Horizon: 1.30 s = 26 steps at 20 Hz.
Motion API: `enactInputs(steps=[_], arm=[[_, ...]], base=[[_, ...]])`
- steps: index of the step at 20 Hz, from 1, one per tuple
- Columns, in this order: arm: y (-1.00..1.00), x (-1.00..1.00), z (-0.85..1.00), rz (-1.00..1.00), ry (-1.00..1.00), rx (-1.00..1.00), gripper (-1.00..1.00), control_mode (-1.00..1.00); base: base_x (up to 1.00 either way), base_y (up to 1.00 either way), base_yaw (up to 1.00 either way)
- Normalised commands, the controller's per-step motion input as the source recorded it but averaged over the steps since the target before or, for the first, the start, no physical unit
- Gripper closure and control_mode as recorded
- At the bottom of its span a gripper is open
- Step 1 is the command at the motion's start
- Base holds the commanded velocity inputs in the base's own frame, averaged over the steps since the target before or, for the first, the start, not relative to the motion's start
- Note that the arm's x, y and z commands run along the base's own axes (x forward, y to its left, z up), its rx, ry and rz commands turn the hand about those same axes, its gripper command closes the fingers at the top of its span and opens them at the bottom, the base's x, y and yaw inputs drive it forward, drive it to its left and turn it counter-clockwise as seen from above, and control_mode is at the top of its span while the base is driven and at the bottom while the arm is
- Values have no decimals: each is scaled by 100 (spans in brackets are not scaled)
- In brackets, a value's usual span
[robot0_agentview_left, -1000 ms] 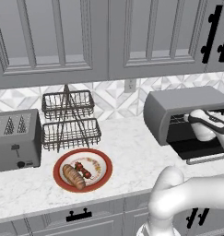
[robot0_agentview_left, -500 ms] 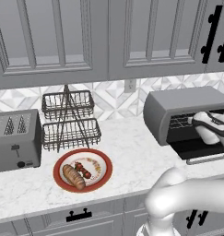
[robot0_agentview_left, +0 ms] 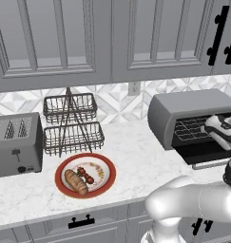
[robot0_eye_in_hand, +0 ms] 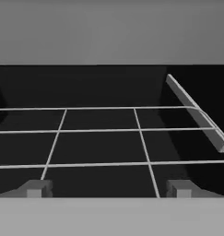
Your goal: Pick up the kebab skewer and baguette bread, and place them inside the toaster oven. Close the toaster oven door and start by setting the timer.
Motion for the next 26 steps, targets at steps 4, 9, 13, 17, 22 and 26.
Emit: enactInputs(steps=[4, 9, 13, 17, 22, 26], arm=[[6, -52, -76, 0, 28, -4, -100, -100], [8, -52, -87, 0, 37, -7, -100, -100], [1, -72, -100, 0, 30, -4, -100, -100], [0, -86, -100, 0, 15, 0, -100, -100], [2, -85, -56, 0, 1, 0, -100, -100], [48, -50, 19, 0, -1, 0, -100, -100]], base=[[0, 0, 0], [0, 0, 0], [0, 0, 0], [0, 0, 0], [0, 0, 0], [0, 0, 0]])
